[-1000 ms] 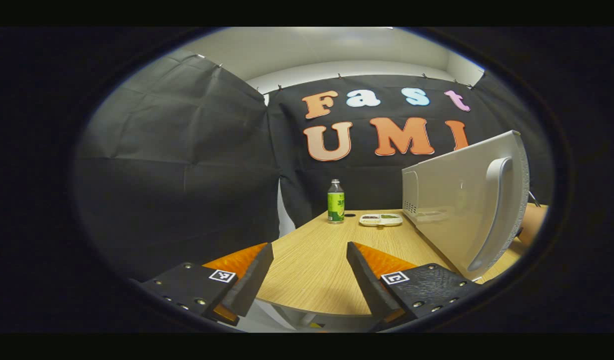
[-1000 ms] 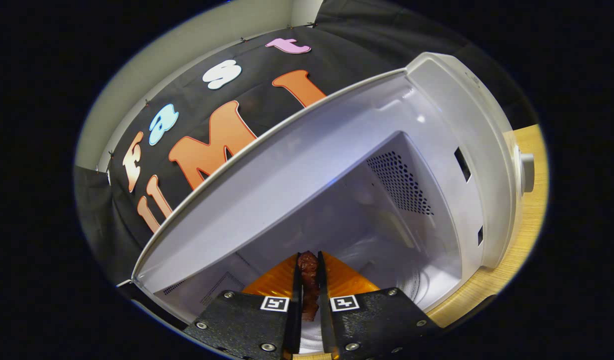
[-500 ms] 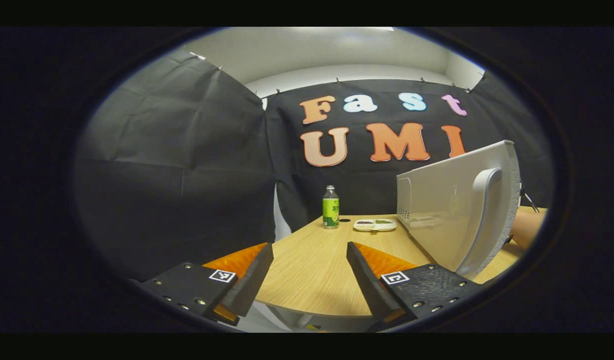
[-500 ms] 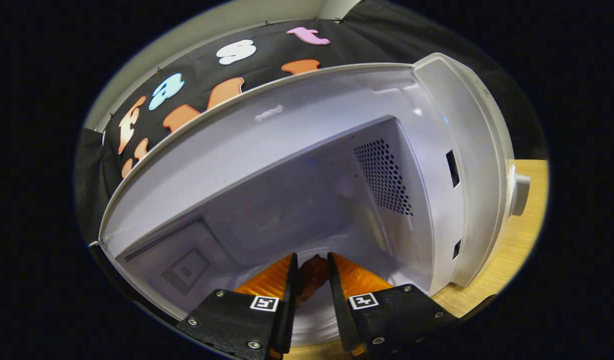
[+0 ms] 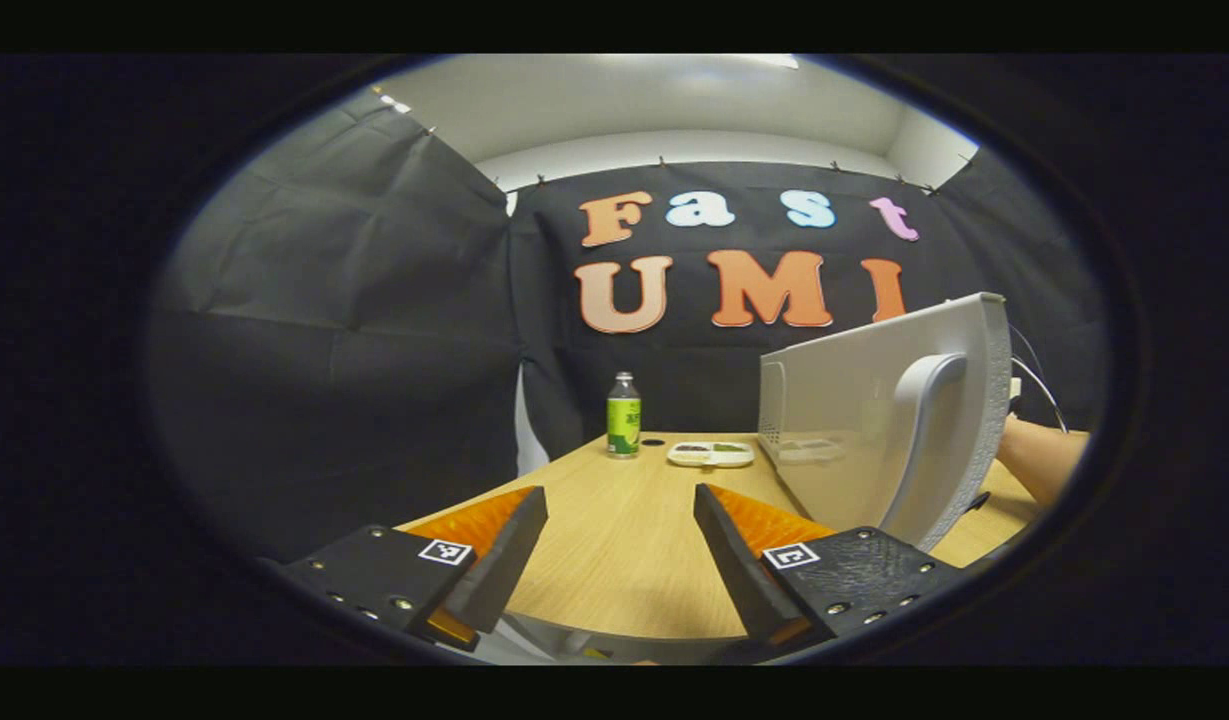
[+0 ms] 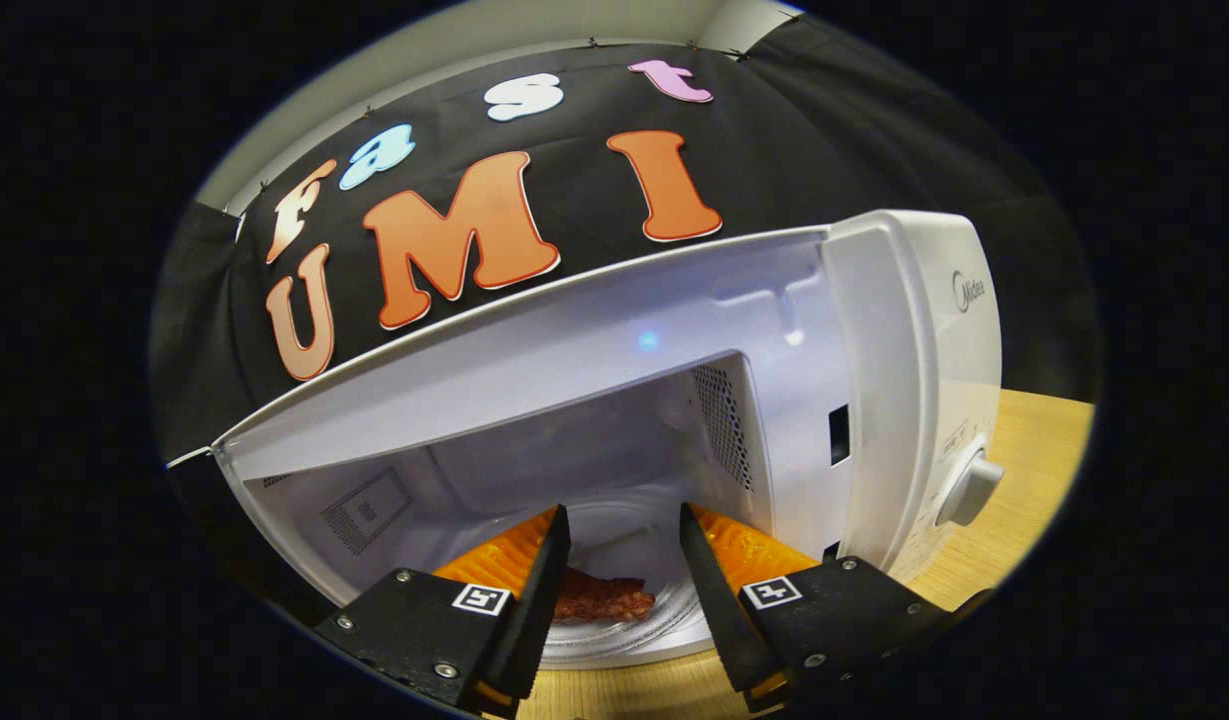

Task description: Open the microwave oven with the left hand, put the food in, and close the microwave oven.

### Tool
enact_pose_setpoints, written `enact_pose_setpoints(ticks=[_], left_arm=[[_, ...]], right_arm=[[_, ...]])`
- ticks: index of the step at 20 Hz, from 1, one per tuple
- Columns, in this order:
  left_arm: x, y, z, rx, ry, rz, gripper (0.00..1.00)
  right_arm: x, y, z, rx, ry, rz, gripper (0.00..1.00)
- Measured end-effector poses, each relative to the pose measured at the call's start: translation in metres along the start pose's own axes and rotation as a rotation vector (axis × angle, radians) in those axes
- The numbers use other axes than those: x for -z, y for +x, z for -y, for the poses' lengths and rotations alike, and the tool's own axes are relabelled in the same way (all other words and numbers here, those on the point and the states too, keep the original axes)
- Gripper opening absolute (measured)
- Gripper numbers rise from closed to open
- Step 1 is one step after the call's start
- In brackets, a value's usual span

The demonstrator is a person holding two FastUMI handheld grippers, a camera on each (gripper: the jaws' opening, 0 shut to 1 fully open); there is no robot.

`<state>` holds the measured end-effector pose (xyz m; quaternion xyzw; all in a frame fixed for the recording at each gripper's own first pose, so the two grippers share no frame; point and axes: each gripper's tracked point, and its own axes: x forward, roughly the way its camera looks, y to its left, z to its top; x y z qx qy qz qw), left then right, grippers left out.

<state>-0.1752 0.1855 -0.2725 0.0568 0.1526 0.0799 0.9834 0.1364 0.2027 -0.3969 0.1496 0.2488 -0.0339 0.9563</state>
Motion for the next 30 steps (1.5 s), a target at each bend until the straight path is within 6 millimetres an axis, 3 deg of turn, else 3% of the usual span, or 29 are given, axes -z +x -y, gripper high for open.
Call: enact_pose_setpoints(ticks=[5,10,17,25,28,29,30], left_arm=[[0.000,0.008,0.044,0.112,-0.041,-0.027,0.92],[-0.004,0.008,0.072,0.161,-0.074,-0.040,0.87],[-0.024,0.001,0.146,0.310,-0.076,-0.007,0.88],[-0.035,0.009,0.228,0.461,-0.050,0.010,0.87],[-0.034,0.012,0.266,0.512,-0.024,0.010,0.81],[-0.033,0.014,0.280,0.530,-0.015,0.008,0.71],[-0.032,0.015,0.292,0.545,-0.009,0.007,0.69]], right_arm=[[-0.020,-0.046,0.002,-0.083,-0.107,0.025,0.80],[-0.054,-0.093,0.025,-0.133,-0.241,0.082,0.88],[-0.098,-0.141,0.072,-0.171,-0.237,0.122,0.88],[-0.118,-0.182,0.139,-0.139,-0.336,0.143,0.92],[-0.120,-0.192,0.159,-0.131,-0.348,0.143,0.92],[-0.122,-0.196,0.165,-0.128,-0.350,0.145,0.92],[-0.123,-0.198,0.170,-0.127,-0.352,0.147,0.92]])
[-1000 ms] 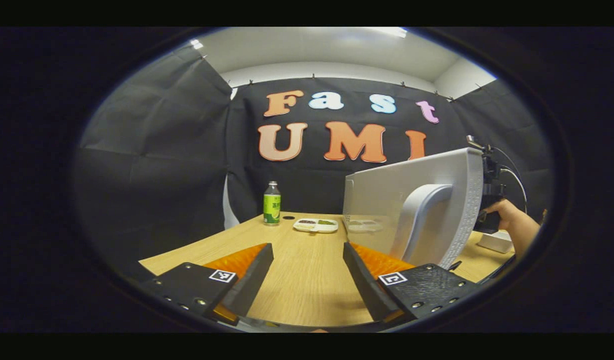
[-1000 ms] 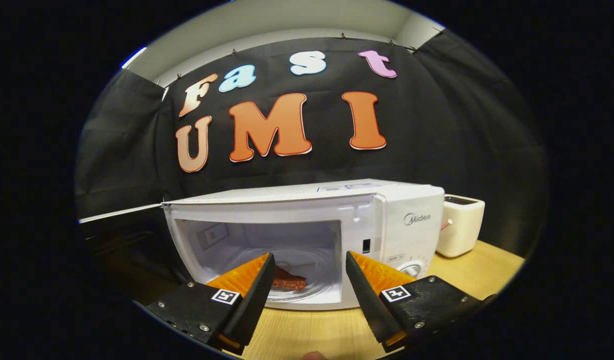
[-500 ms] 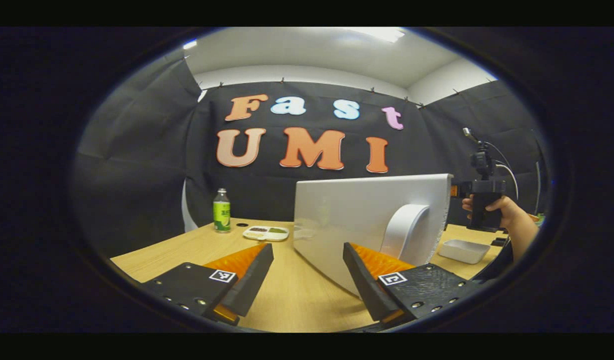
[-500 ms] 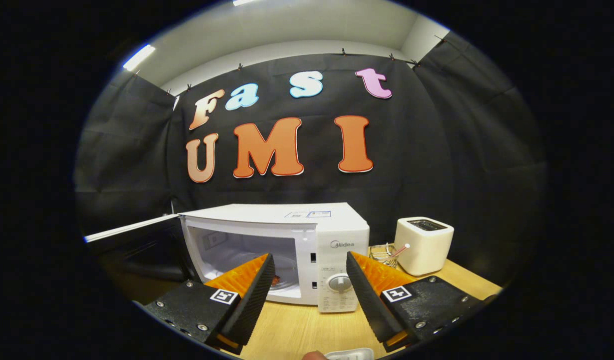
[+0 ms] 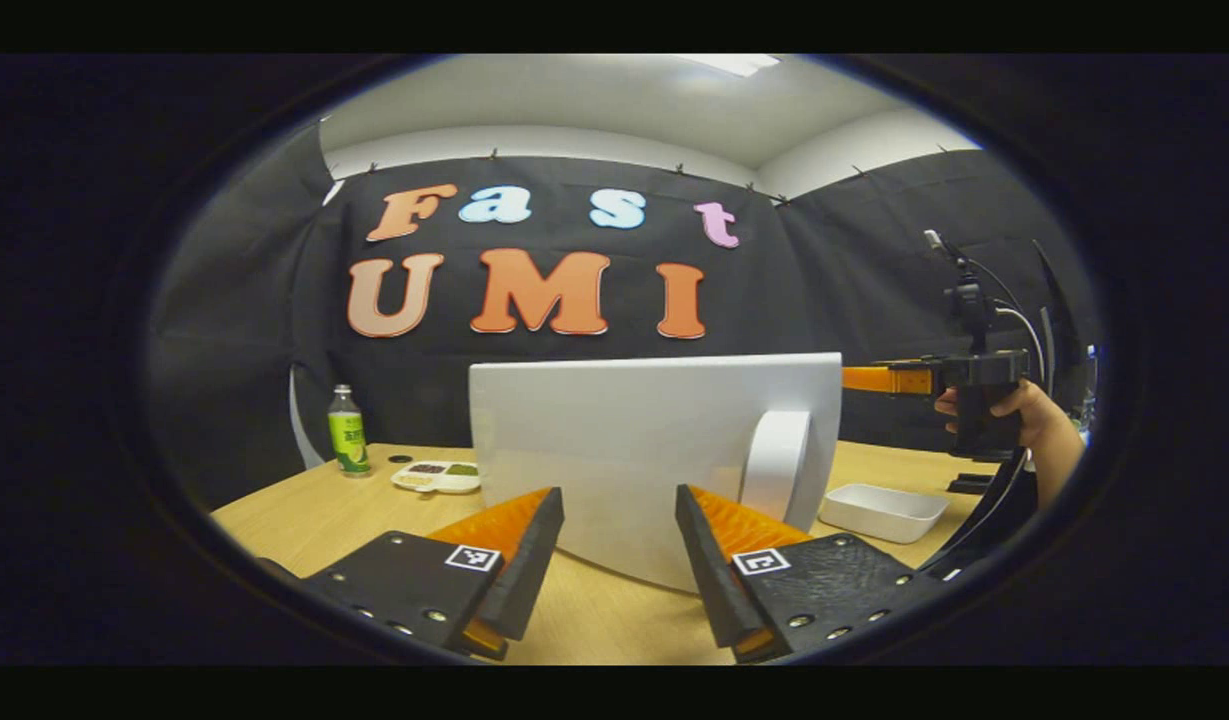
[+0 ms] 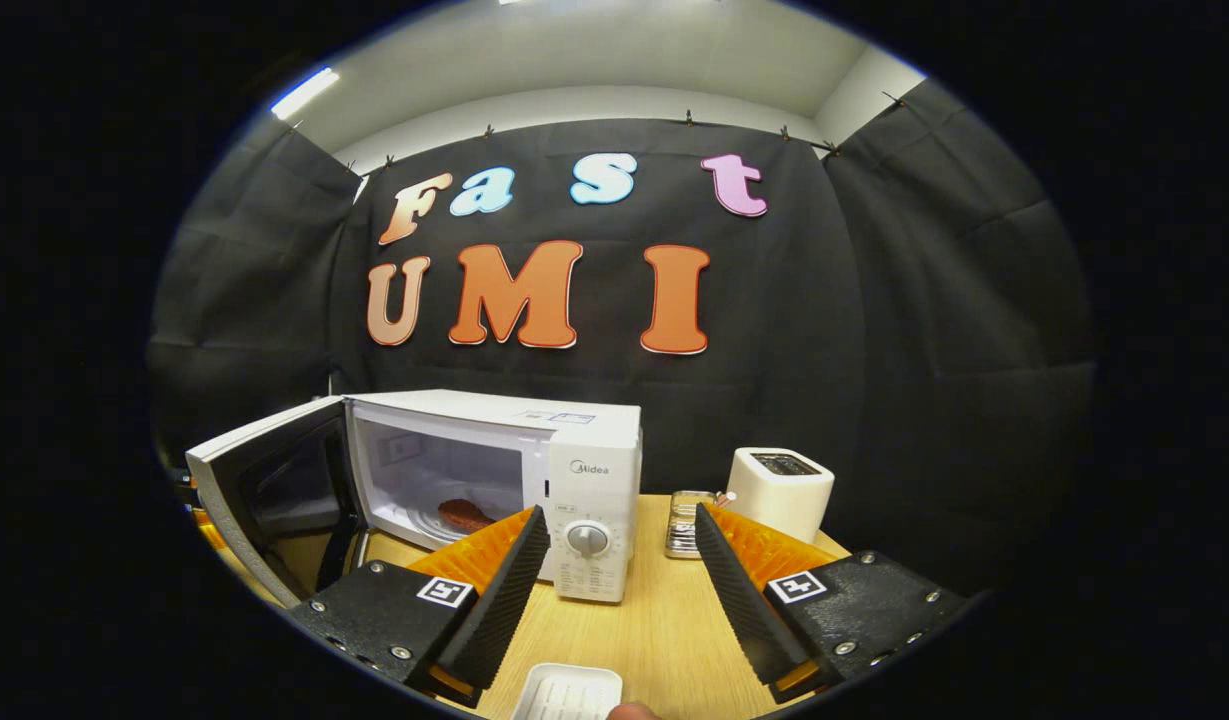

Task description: Open the microwave oven with the left hand, put the food in, and close the microwave oven.

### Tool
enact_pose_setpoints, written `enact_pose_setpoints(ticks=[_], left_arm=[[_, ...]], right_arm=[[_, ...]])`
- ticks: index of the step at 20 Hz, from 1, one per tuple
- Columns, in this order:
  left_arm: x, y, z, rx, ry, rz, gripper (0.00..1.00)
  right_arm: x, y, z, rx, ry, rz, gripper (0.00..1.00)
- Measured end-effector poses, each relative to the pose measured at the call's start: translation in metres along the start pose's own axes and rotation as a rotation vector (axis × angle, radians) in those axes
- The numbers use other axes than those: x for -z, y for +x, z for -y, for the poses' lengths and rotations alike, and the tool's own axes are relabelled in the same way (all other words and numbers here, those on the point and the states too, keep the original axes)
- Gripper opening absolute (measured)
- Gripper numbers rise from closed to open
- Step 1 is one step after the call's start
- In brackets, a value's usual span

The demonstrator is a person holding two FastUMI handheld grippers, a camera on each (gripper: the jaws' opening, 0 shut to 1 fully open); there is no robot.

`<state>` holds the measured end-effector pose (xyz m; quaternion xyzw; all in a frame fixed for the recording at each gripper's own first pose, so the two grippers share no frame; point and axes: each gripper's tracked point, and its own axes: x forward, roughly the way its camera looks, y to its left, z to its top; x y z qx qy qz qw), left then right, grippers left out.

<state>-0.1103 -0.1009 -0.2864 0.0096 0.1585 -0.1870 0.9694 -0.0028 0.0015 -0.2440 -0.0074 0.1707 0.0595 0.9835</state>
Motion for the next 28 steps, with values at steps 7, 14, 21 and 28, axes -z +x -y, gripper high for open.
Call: enact_pose_setpoints(ticks=[7,14,21,28], left_arm=[[0.006,0.059,0.060,0.114,-0.004,-0.032,0.12],[0.023,0.118,0.075,0.081,-0.003,-0.102,0.06],[0.036,0.175,0.086,0.041,0.033,-0.145,0.07],[0.040,0.216,0.082,-0.025,0.083,-0.159,0.07]], right_arm=[[0.007,-0.016,0.028,0.021,0.000,-0.005,0.92],[0.015,-0.029,0.036,0.025,0.006,-0.027,0.92],[0.023,-0.036,0.053,0.044,0.022,-0.033,0.92],[0.024,-0.039,0.083,0.087,0.038,-0.044,0.92]])
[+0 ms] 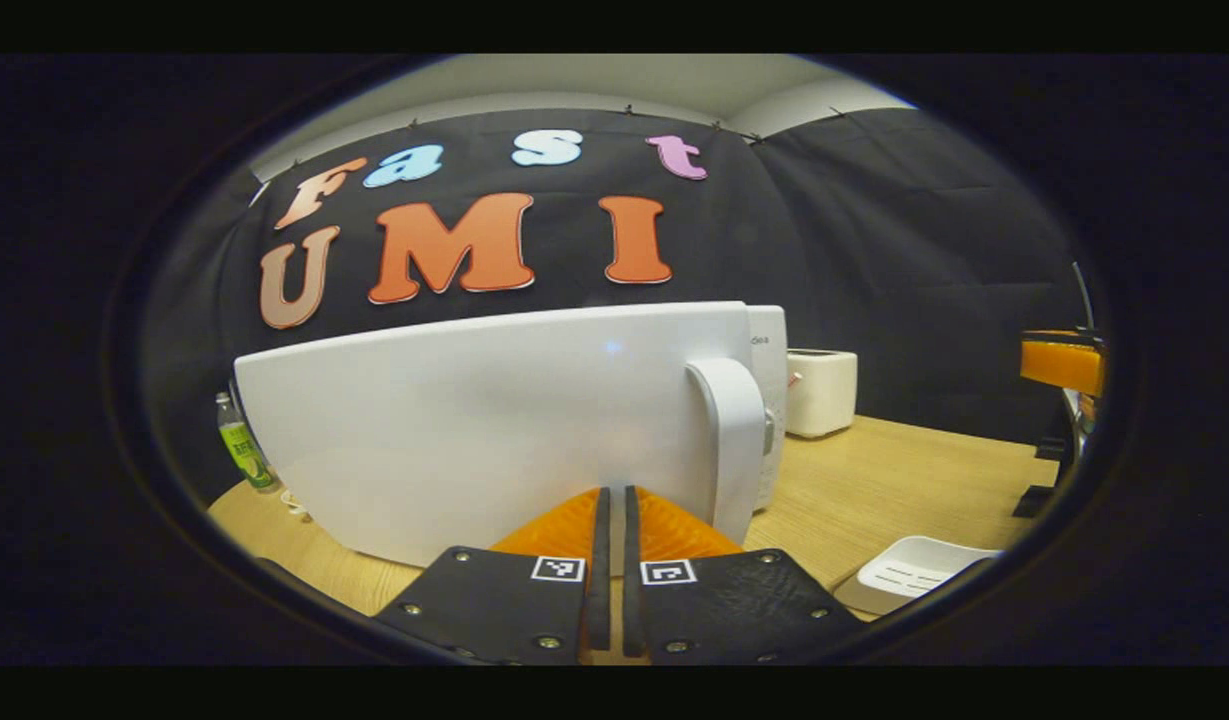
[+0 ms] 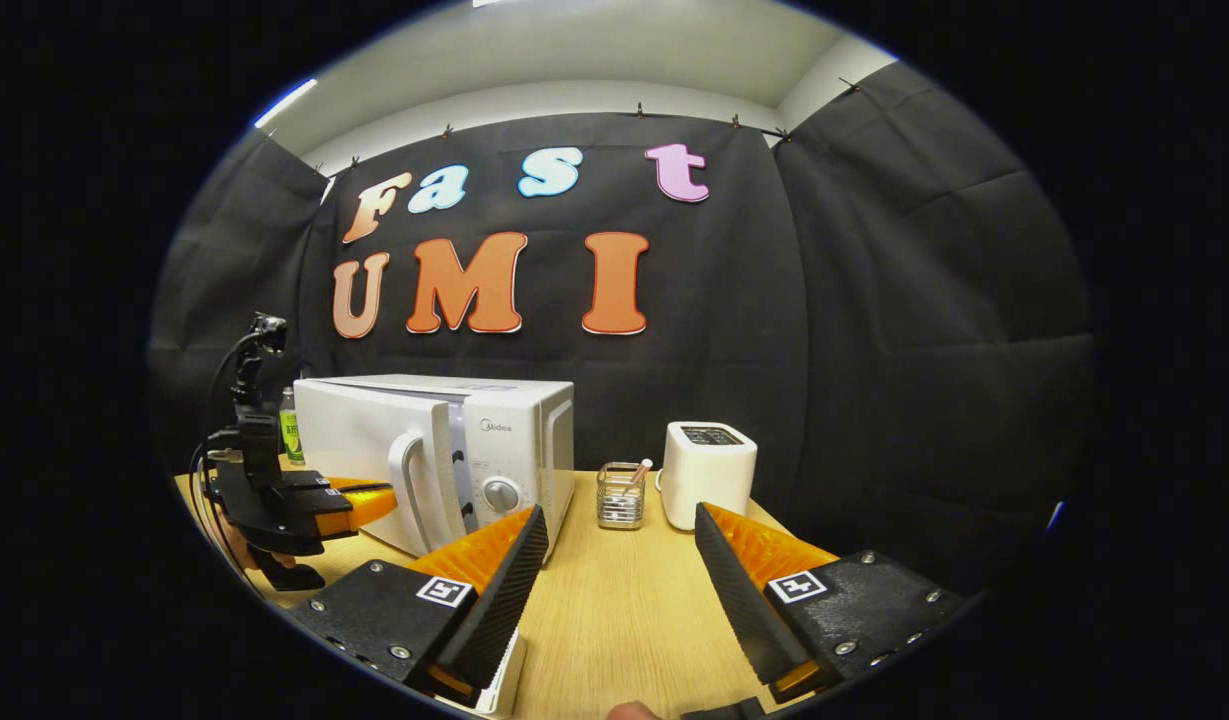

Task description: Open the microwave oven with the left hand, put the food in, and close the microwave oven.

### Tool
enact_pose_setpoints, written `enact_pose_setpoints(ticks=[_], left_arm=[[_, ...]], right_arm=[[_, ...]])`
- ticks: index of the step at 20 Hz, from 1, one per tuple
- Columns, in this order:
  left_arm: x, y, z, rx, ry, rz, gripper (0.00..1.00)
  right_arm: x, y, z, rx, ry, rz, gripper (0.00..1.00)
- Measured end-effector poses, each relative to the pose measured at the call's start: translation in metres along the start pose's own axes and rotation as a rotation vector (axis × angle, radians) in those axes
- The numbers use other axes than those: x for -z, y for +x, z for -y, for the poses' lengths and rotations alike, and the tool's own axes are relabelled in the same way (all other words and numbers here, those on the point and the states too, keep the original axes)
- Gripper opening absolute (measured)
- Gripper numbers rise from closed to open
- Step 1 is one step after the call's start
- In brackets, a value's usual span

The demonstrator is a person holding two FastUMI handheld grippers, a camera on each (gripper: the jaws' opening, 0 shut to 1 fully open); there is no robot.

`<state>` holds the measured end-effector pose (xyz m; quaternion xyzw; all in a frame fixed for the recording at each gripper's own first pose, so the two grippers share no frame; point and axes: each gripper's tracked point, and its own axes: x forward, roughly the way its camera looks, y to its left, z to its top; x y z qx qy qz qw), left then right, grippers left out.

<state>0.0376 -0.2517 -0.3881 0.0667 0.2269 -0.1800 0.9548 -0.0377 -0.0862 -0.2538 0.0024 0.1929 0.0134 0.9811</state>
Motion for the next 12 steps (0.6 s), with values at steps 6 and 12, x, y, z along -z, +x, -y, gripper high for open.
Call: enact_pose_setpoints(ticks=[6,12], left_arm=[[0.007,0.033,-0.008,-0.065,-0.025,-0.034,0.07],[0.010,0.040,-0.008,-0.084,-0.031,-0.039,0.00]], right_arm=[[0.002,0.000,0.011,0.017,0.013,-0.001,0.92],[0.006,0.003,0.012,0.027,0.036,-0.018,0.92]])
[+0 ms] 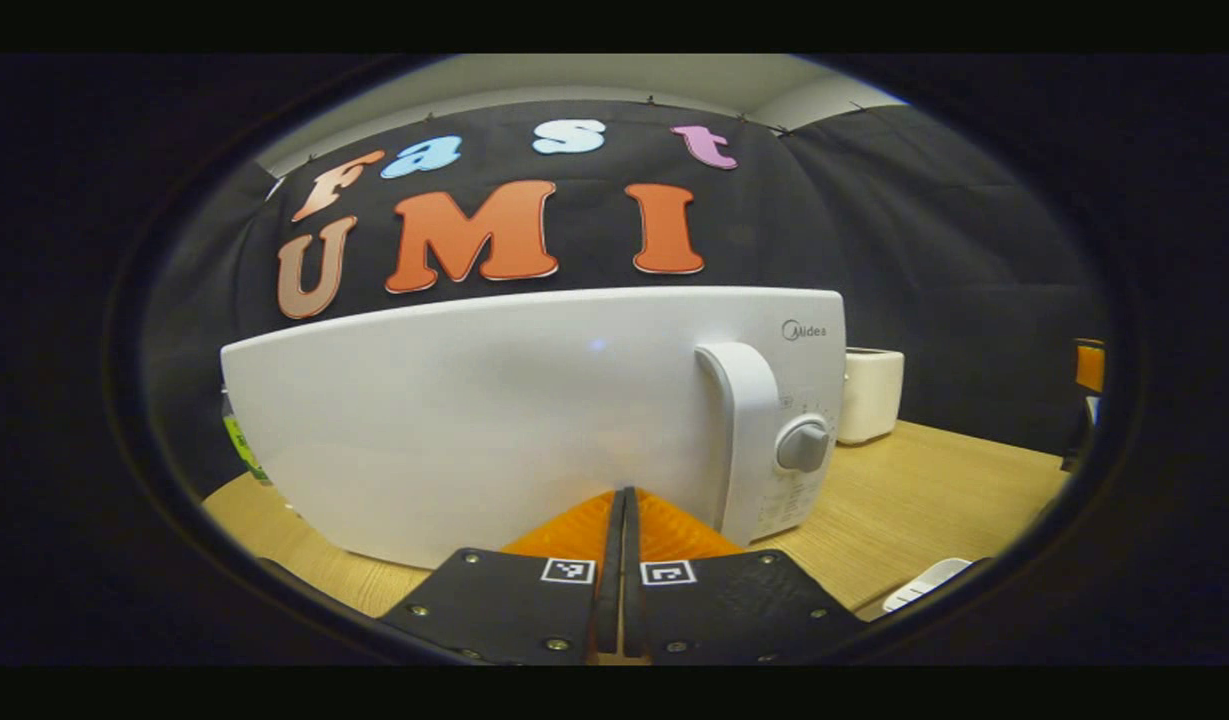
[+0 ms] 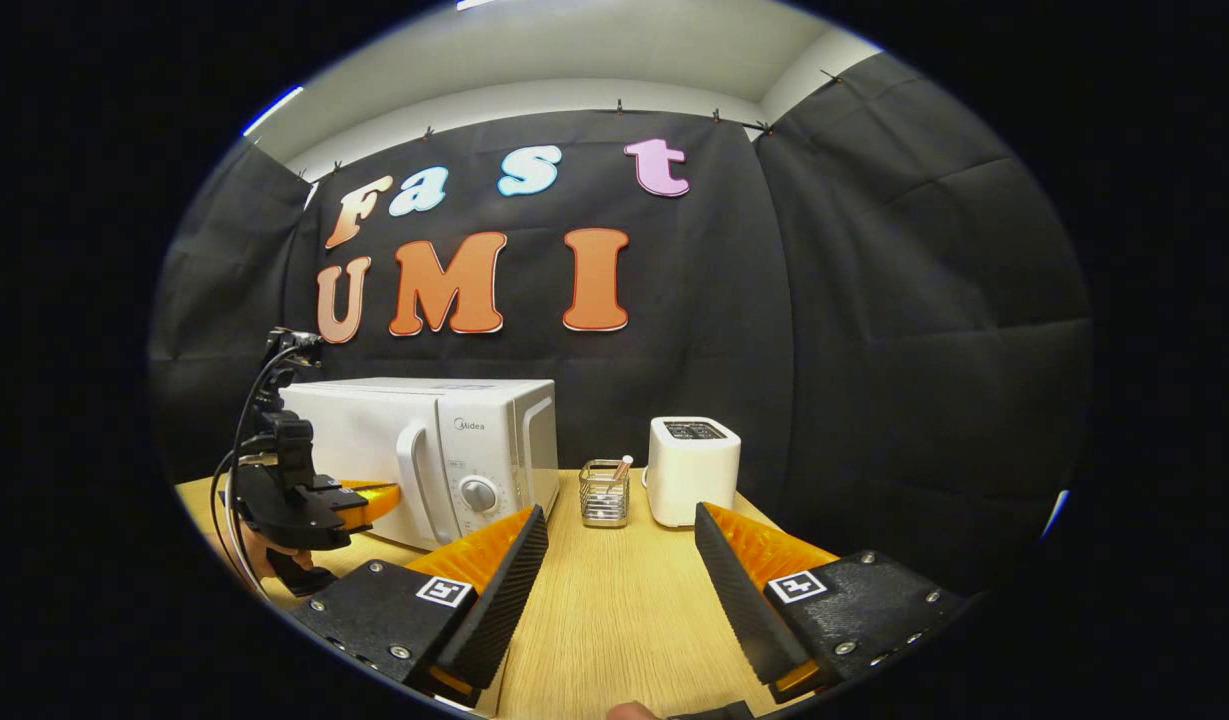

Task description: Open the microwave oven with the left hand, put the food in, and close the microwave oven.

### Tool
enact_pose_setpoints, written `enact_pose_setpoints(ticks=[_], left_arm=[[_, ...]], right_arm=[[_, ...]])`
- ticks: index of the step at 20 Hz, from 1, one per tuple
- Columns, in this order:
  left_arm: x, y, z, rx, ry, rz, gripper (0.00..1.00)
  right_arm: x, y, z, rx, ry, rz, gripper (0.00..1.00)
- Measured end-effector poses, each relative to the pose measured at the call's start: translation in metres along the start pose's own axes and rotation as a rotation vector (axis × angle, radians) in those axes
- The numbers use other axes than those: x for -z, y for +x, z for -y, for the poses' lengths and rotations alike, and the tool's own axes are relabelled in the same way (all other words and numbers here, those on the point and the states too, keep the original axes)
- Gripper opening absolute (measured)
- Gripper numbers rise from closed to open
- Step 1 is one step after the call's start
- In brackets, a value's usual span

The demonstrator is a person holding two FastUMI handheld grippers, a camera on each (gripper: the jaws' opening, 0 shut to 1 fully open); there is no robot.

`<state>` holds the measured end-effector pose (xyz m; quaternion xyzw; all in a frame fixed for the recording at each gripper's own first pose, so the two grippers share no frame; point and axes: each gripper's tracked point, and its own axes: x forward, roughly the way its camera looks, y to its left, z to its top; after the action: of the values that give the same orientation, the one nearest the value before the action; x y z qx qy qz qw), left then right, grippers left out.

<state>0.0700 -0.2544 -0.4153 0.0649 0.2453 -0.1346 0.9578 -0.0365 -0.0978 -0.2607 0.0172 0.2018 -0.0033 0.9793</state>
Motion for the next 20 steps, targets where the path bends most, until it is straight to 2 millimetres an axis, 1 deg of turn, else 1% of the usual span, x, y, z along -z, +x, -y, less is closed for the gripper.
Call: enact_pose_setpoints(ticks=[1,3,4,6,8,10,13,16,17,18,20], left_arm=[[-0.003,0.002,0.003,0.010,-0.017,0.019,0.04],[-0.002,0.000,0.003,0.009,-0.005,0.005,0.02],[-0.007,-0.004,0.002,0.007,-0.001,0.014,0.02],[-0.026,-0.017,0.004,0.027,-0.008,0.049,0.02],[-0.049,-0.037,-0.004,0.026,-0.006,0.079,0.02],[-0.059,-0.058,-0.011,0.038,-0.024,0.085,0.02],[-0.078,-0.093,-0.038,0.016,-0.029,0.094,0.02],[-0.107,-0.129,-0.074,-0.031,-0.037,0.126,0.05],[-0.118,-0.141,-0.087,-0.049,-0.036,0.138,0.17],[-0.130,-0.152,-0.100,-0.067,-0.035,0.156,0.22],[-0.153,-0.176,-0.124,-0.097,-0.037,0.183,0.28]], right_arm=[[0.000,0.000,-0.001,0.000,0.002,-0.002,0.92],[-0.004,-0.002,-0.003,0.001,-0.001,0.003,0.92],[-0.007,-0.003,-0.003,0.003,-0.003,0.007,0.92],[-0.014,-0.006,-0.004,0.006,-0.010,0.015,0.92],[-0.026,-0.005,-0.006,0.010,-0.012,0.026,0.92],[-0.037,-0.005,-0.013,0.000,0.004,0.029,0.92],[-0.058,-0.004,-0.028,-0.030,0.014,0.049,0.93],[-0.082,-0.003,-0.035,-0.023,-0.017,0.074,0.93],[-0.090,-0.003,-0.039,-0.022,-0.025,0.083,0.93],[-0.100,-0.004,-0.043,-0.025,-0.033,0.095,0.93],[-0.122,-0.007,-0.051,-0.030,-0.057,0.122,0.93]])
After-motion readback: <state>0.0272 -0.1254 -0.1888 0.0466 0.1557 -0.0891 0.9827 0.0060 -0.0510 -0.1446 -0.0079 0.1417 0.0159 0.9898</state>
